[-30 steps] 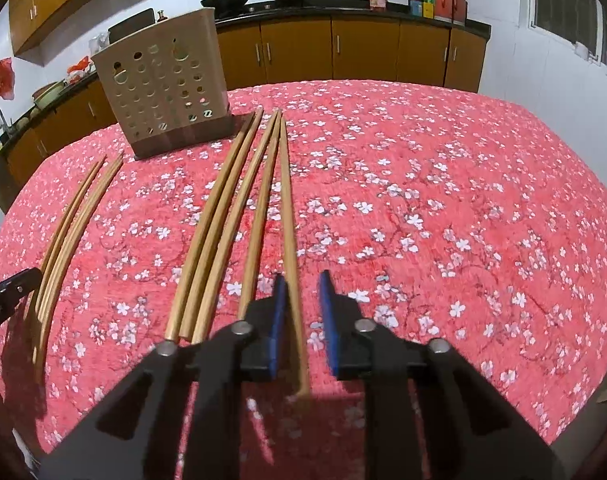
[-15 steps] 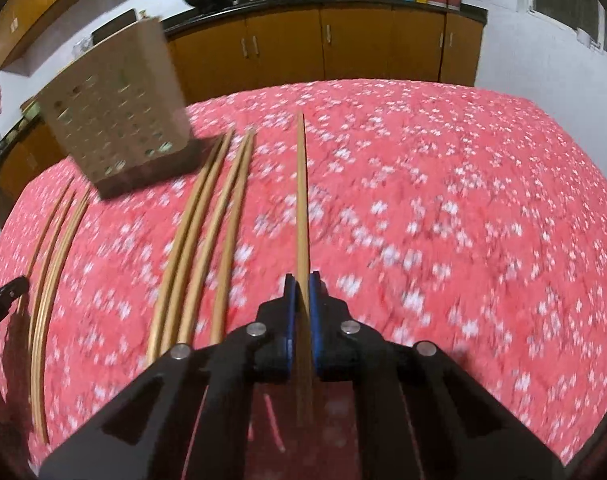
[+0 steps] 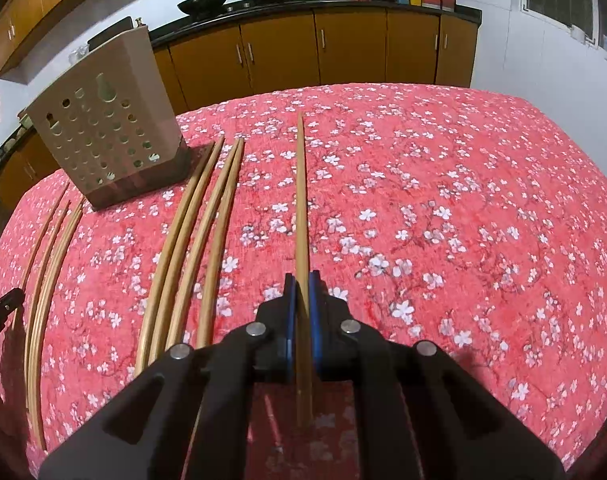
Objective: Organize utensils
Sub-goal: 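Lift the chopsticks upright in both tools and carry them over the beige holder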
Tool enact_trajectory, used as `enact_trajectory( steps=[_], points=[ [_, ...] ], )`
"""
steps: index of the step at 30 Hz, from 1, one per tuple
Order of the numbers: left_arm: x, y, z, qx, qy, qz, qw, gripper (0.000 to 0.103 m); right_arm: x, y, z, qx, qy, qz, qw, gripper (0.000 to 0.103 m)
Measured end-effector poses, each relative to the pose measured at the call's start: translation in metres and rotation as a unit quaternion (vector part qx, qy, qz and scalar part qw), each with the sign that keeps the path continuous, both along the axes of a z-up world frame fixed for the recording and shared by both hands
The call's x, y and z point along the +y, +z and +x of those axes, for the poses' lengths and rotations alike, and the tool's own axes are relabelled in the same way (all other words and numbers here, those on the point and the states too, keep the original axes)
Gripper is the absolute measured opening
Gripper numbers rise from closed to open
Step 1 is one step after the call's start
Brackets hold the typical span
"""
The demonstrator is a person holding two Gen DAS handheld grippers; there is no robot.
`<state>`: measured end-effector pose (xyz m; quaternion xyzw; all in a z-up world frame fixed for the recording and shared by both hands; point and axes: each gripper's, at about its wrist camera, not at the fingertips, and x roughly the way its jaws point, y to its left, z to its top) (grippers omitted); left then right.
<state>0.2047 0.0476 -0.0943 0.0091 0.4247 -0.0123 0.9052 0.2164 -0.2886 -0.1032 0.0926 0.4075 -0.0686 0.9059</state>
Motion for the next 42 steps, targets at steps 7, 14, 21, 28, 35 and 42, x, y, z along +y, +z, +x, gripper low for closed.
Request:
enact_trajectory(
  steps=[7, 14, 21, 28, 35, 42],
  points=[
    [0.006, 0.006, -0.002, 0.005, 0.003, -0.008, 0.9999, 0.008, -0.003, 0.022, -0.010, -0.024, 0.003, 0.005, 1.000, 0.008],
    [0.017, 0.040, -0.018, -0.037, 0.012, -0.017, 0.9991, 0.007, -0.007, 0.070, -0.024, -0.088, 0.005, -0.008, 0.996, 0.008],
    [0.020, 0.097, -0.025, -0.106, 0.017, -0.024, 0.9939, 0.007, -0.010, 0.115, -0.037, -0.158, 0.001, -0.026, 0.987, 0.008],
    [0.023, 0.140, -0.016, -0.158, 0.015, -0.030, 0.9868, 0.007, -0.010, 0.149, -0.037, -0.209, 0.000, -0.044, 0.977, 0.008],
    [0.024, 0.173, -0.006, -0.190, 0.014, -0.031, 0.9811, 0.007, -0.012, 0.189, -0.031, -0.253, 0.008, -0.041, 0.966, 0.008],
    [0.008, 0.226, -0.002, -0.250, 0.000, -0.043, 0.9672, 0.007, -0.008, 0.258, -0.031, -0.337, 0.024, -0.008, 0.941, 0.008]
  ],
)
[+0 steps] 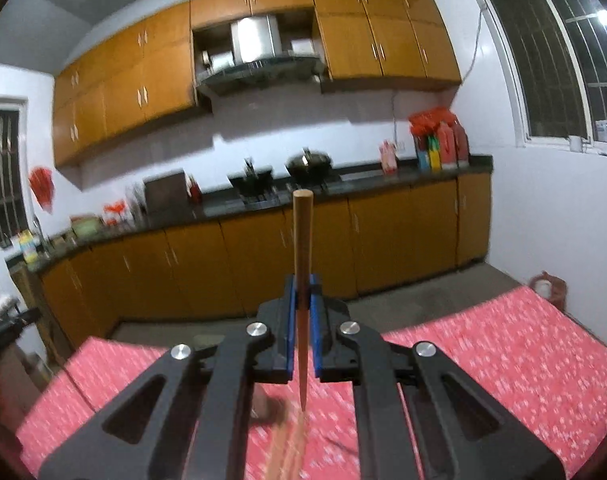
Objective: Organize utensils
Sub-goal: 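Lift the chopsticks upright in both tools and carry them over the beige holder, then open both tools to drop the chopsticks into the beige holder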
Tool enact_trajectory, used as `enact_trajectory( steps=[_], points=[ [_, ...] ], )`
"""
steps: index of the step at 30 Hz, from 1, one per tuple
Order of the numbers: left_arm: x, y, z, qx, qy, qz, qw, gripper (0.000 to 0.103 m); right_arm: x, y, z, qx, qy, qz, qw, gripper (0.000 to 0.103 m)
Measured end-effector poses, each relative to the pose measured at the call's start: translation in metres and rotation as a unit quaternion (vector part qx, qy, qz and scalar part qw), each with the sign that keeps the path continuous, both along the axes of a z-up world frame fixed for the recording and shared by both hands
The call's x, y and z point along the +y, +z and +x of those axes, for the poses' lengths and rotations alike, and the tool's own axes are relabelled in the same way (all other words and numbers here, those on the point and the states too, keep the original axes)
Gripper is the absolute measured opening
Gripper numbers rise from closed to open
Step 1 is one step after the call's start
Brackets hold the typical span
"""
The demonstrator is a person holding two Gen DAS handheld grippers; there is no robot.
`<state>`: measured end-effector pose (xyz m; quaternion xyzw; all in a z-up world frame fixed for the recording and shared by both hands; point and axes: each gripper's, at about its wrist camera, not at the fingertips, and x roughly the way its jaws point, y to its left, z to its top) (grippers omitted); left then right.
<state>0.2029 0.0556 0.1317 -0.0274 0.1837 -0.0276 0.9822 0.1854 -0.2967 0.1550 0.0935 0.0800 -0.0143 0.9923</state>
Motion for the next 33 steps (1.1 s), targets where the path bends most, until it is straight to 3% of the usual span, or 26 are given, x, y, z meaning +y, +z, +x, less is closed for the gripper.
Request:
enact_trajectory(
  steps=[6, 11, 17, 22, 24, 25, 26, 27, 28, 33],
  points=[
    [-0.027, 0.049, 0.004, -0.075, -0.025, -0.046, 0.9958, 0.007, 0.021, 0.037, 0.008, -0.046, 0.052, 0.012, 0.998, 0.008],
    [-0.055, 0.054, 0.014, -0.114, -0.037, -0.074, 0.9900, 0.007, 0.045, 0.029, 0.024, -0.035, 0.072, -0.006, 0.997, 0.008],
    [-0.076, 0.022, 0.036, -0.090, -0.048, -0.077, 0.9918, 0.007, 0.060, 0.001, 0.051, 0.000, 0.082, -0.009, 0.997, 0.008],
    [-0.087, -0.009, 0.057, -0.033, -0.058, -0.076, 0.9949, 0.008, 0.064, -0.022, 0.067, 0.039, 0.087, -0.007, 0.995, 0.008],
    [-0.086, -0.017, 0.060, -0.020, -0.059, -0.075, 0.9952, 0.009, 0.063, -0.027, 0.066, 0.041, 0.084, -0.005, 0.996, 0.013],
    [-0.084, -0.018, 0.058, -0.019, -0.059, -0.075, 0.9953, 0.016, 0.062, -0.027, 0.065, 0.040, 0.083, -0.004, 0.996, 0.017],
    [-0.082, -0.019, 0.057, -0.018, -0.057, -0.074, 0.9955, 0.033, 0.061, -0.028, 0.064, 0.039, 0.081, -0.003, 0.996, 0.026],
    [-0.080, -0.019, 0.055, -0.021, -0.053, -0.074, 0.9956, 0.042, 0.059, -0.028, 0.061, 0.035, 0.078, 0.000, 0.996, 0.033],
    [-0.078, -0.018, 0.051, -0.029, -0.049, -0.074, 0.9957, 0.051, 0.058, -0.029, 0.058, 0.031, 0.077, 0.001, 0.997, 0.033],
    [-0.068, -0.008, 0.037, -0.044, -0.045, -0.075, 0.9952, 0.051, 0.054, -0.025, 0.043, 0.016, 0.070, 0.000, 0.997, 0.034]
  ],
)
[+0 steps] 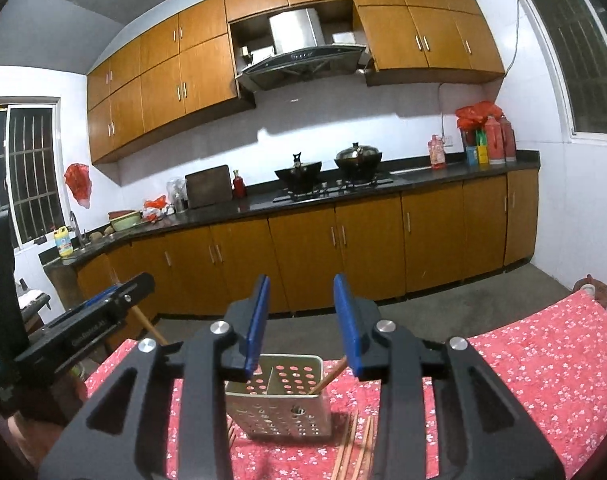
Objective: Organize utensils
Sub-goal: 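Open both tools to drop the chopsticks into the beige holder, then move both tools back to the table and grasp one chopstick each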
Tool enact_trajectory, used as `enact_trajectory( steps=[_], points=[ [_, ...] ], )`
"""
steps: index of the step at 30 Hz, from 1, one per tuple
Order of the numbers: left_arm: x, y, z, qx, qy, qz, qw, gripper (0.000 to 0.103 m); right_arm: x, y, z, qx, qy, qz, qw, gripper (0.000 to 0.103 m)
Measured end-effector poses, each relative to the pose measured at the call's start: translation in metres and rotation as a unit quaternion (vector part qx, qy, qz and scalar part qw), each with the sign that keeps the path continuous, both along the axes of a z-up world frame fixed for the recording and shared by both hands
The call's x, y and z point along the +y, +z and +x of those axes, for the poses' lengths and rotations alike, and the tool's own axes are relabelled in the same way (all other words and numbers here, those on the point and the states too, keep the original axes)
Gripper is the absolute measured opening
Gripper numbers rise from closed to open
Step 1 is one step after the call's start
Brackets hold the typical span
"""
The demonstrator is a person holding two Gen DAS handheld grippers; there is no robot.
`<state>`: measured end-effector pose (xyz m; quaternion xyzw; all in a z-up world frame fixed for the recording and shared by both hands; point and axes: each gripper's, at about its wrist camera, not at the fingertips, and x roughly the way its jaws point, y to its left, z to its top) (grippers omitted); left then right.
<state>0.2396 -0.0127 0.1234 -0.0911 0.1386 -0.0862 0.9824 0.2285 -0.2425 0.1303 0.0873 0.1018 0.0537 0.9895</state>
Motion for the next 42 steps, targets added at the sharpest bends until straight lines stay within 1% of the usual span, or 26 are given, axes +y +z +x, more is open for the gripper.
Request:
enact_trajectory(
  steps=[2, 5, 8, 11, 13, 14, 15, 16, 17, 18, 19, 20, 21, 23, 25, 28, 29, 30, 31, 32, 36, 38, 42],
  points=[
    [0.006, 0.003, -0.007, -0.004, 0.003, -0.001, 1.0000, 0.051, -0.003, 0.001, -0.010, -0.007, -0.003, -0.001, 1.000, 0.036],
    [0.017, 0.003, -0.020, -0.008, 0.007, -0.007, 0.9999, 0.051, -0.008, -0.004, -0.030, -0.015, -0.015, -0.008, 1.000, 0.041],
    [0.037, 0.001, -0.034, -0.010, 0.016, -0.028, 0.9994, 0.051, -0.018, -0.021, -0.045, 0.000, -0.031, -0.008, 0.999, 0.042],
    [0.053, -0.004, -0.050, -0.009, 0.027, -0.059, 0.9978, 0.051, -0.029, -0.048, -0.051, 0.040, -0.045, -0.001, 0.998, 0.042],
    [0.063, -0.009, -0.058, -0.003, 0.032, -0.068, 0.9972, 0.052, -0.034, -0.076, -0.048, 0.086, -0.048, 0.003, 0.995, 0.042],
    [0.067, -0.014, -0.062, 0.002, 0.037, -0.066, 0.9971, 0.052, -0.035, -0.091, -0.046, 0.112, -0.049, 0.000, 0.993, 0.042],
    [0.070, -0.018, -0.064, 0.008, 0.041, -0.062, 0.9972, 0.053, -0.034, -0.104, -0.044, 0.132, -0.049, -0.003, 0.990, 0.042],
    [0.074, -0.026, -0.067, 0.020, 0.049, -0.049, 0.9974, 0.053, -0.034, -0.121, -0.041, 0.162, -0.048, -0.005, 0.986, 0.042],
    [0.074, -0.033, -0.067, 0.032, 0.056, -0.036, 0.9973, 0.053, -0.033, -0.131, -0.039, 0.182, -0.044, -0.004, 0.982, 0.038],
    [0.075, -0.043, -0.068, 0.049, 0.063, -0.018, 0.9967, 0.053, -0.032, -0.151, -0.036, 0.215, -0.036, -0.002, 0.976, 0.029],
    [0.076, -0.057, -0.068, 0.068, 0.069, 0.000, 0.9952, 0.053, -0.030, -0.162, -0.035, 0.234, -0.031, -0.002, 0.972, 0.026],
    [0.075, -0.065, -0.068, 0.082, 0.072, 0.009, 0.9940, 0.053, -0.027, -0.170, -0.034, 0.249, -0.026, -0.003, 0.968, 0.023],
    [0.076, -0.077, -0.069, 0.098, 0.074, 0.018, 0.9923, 0.053, -0.023, -0.184, -0.033, 0.269, -0.018, -0.005, 0.963, 0.022],
    [0.078, -0.105, -0.070, 0.135, 0.081, 0.041, 0.9868, 0.053, -0.016, -0.199, -0.033, 0.289, -0.009, -0.011, 0.957, 0.022],
    [0.080, -0.126, -0.070, 0.168, 0.080, 0.048, 0.9813, 0.053, -0.009, -0.211, -0.032, 0.301, -0.005, -0.018, 0.954, 0.022],
    [0.083, -0.151, -0.075, 0.206, 0.072, 0.042, 0.9750, 0.052, -0.005, -0.226, -0.029, 0.325, -0.008, -0.033, 0.945, 0.021],
    [0.083, -0.158, -0.076, 0.214, 0.069, 0.042, 0.9734, 0.052, -0.004, -0.231, -0.028, 0.334, -0.010, -0.036, 0.942, 0.015],
    [0.083, -0.164, -0.077, 0.224, 0.065, 0.041, 0.9716, 0.051, -0.005, -0.234, -0.032, 0.328, -0.011, -0.038, 0.944, 0.011],
    [0.082, -0.170, -0.079, 0.228, 0.061, 0.039, 0.9709, 0.049, -0.005, -0.235, -0.032, 0.326, -0.017, -0.050, 0.944, 0.009],
    [0.081, -0.174, -0.080, 0.234, 0.054, 0.037, 0.9701, 0.047, -0.007, -0.234, -0.031, 0.326, -0.022, -0.053, 0.944, 0.008],
    [0.073, -0.183, -0.081, 0.247, 0.024, 0.032, 0.9682, 0.041, -0.021, -0.230, -0.027, 0.326, -0.053, -0.039, 0.943, 0.008],
    [0.065, -0.185, -0.081, 0.252, 0.011, 0.034, 0.9670, 0.036, -0.025, -0.230, -0.026, 0.326, -0.057, -0.032, 0.943, 0.008],
    [0.050, -0.193, -0.076, 0.269, -0.018, 0.044, 0.9619, 0.031, -0.021, -0.230, -0.026, 0.323, -0.058, -0.043, 0.944, 0.008]
  ],
)
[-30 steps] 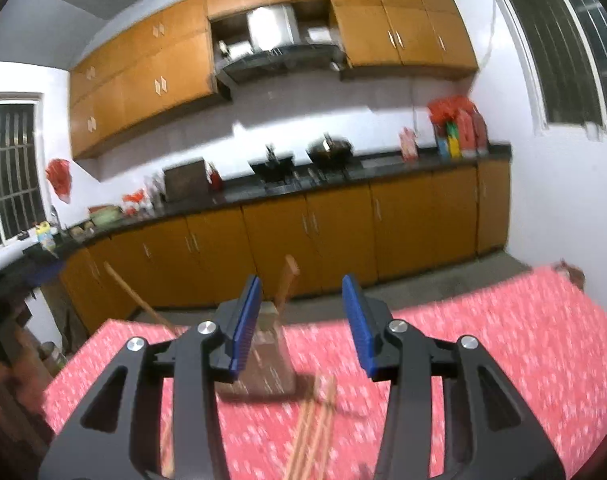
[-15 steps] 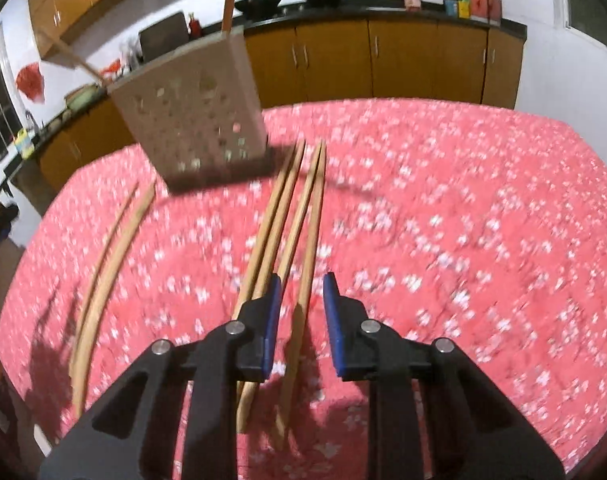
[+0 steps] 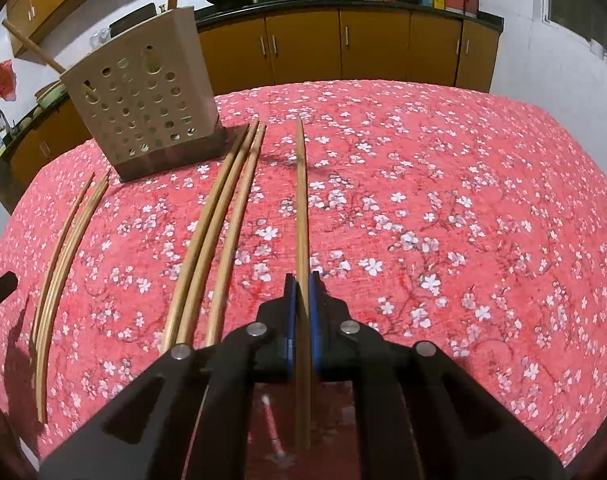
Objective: Organize utensils
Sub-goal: 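Move both tools back to the table and grasp one chopstick each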
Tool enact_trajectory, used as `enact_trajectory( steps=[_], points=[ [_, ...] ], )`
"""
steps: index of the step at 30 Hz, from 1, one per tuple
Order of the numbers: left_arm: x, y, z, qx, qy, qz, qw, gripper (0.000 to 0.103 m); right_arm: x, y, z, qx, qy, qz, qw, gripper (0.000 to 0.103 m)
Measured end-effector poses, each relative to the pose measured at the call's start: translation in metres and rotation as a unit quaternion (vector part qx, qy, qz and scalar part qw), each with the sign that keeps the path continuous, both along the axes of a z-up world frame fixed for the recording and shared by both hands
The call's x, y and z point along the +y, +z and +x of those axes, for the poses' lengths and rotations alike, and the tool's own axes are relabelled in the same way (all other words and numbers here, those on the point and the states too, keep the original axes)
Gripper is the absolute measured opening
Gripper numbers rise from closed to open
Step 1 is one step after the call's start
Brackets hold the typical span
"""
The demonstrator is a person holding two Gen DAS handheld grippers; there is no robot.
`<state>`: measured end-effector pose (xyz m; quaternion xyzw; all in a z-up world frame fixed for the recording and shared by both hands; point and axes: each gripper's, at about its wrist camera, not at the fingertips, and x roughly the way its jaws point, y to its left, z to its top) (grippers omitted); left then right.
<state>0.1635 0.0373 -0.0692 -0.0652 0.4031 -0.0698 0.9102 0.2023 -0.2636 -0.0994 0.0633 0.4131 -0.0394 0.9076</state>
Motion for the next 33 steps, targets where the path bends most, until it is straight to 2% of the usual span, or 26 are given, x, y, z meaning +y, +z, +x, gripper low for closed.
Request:
enact_trajectory(
  steps=[8, 11, 15, 20, 26, 33],
  points=[
    [-0.018, -0.020, 0.003, 0.032, -0.032, 0.021, 0.9988, 0.020, -0.001, 0.000, -0.002, -0.003, 0.002, -0.001, 1.000, 0.008],
    [-0.026, -0.022, -0.001, 0.027, -0.039, 0.040, 0.9981, 0.020, 0.000, 0.000, -0.002, -0.003, 0.002, -0.001, 1.000, 0.008],
    [-0.028, -0.022, -0.001, 0.026, -0.038, 0.039, 0.9982, 0.020, 0.001, 0.001, -0.002, -0.002, 0.003, -0.003, 1.000, 0.009],
    [-0.029, -0.023, 0.003, 0.026, -0.032, 0.060, 0.9974, 0.009, 0.005, 0.001, -0.003, -0.002, 0.014, -0.013, 1.000, 0.009],
    [-0.005, -0.022, 0.026, 0.037, 0.005, 0.066, 0.9972, 0.008, 0.003, 0.001, 0.006, -0.001, 0.021, -0.021, 1.000, 0.008],
    [0.012, -0.022, 0.034, 0.028, 0.029, 0.047, 0.9981, 0.008, -0.006, 0.000, 0.026, -0.003, 0.005, -0.010, 1.000, 0.008]
  ],
)
